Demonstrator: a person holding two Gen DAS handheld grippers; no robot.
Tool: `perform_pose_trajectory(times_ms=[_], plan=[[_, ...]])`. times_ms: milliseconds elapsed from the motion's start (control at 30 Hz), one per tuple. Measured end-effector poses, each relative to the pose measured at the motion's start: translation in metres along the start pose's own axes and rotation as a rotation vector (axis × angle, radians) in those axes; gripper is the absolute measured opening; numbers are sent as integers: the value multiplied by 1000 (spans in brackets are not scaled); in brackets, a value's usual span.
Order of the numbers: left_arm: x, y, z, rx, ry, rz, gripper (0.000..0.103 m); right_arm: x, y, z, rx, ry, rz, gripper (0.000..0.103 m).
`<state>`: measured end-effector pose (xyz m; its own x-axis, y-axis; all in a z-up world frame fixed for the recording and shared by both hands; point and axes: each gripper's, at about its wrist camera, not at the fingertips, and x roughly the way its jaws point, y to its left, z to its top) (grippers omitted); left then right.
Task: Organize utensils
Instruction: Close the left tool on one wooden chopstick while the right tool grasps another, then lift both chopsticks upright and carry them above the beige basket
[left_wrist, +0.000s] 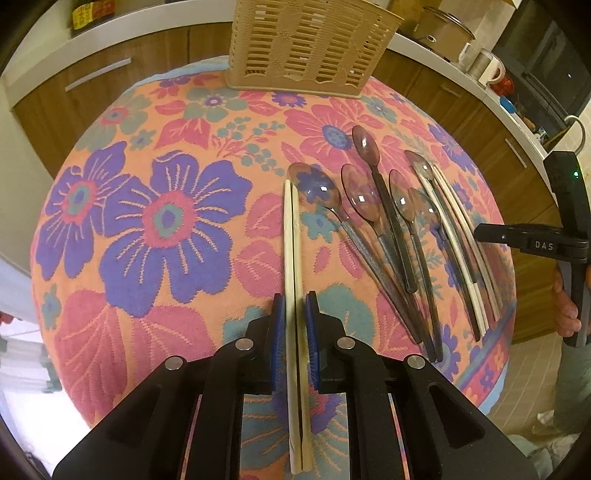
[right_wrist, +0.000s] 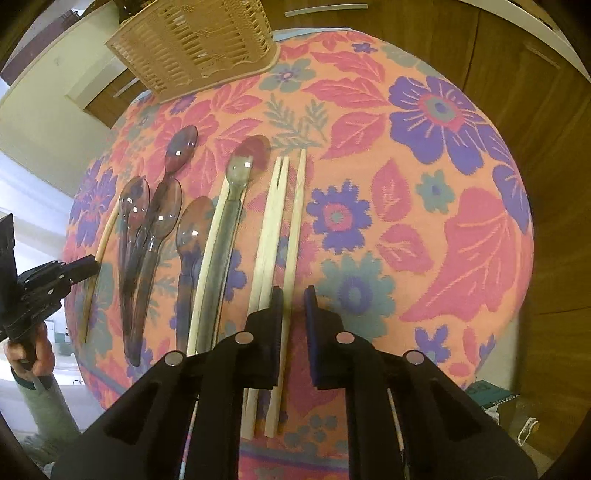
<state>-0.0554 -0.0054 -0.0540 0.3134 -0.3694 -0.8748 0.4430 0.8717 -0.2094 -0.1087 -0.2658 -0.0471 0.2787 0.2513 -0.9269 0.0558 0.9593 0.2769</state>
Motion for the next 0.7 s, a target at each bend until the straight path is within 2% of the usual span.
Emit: perform_pose_trajectory(times_ms=[133,200,267,367,400,467,600,700], plan=[[2,-3,4,9,14,15,11,2,4,4,-16,30,-31,9],[3,-4,8,17,34,11,16,7,9,13,-28,65,-52,10],[6,-7,15,33,69,-1,27,10,16,21,-72,100,-80,10],[14,-17,25,107,103,58,28,17,25,33,-122,154,-118,10],[16,-18,27,117,108,69,27,18,28,35,-144,166,-129,10],[19,-21,31,134,105,122,9,18,29,35,-171,159,-140,4],[11,-19,29,111,44,91,6,12,25,34,-148,92,-94,4],[-9,-16,33,88,-55,34,6,-5,24,35,-155,7,-45,4]])
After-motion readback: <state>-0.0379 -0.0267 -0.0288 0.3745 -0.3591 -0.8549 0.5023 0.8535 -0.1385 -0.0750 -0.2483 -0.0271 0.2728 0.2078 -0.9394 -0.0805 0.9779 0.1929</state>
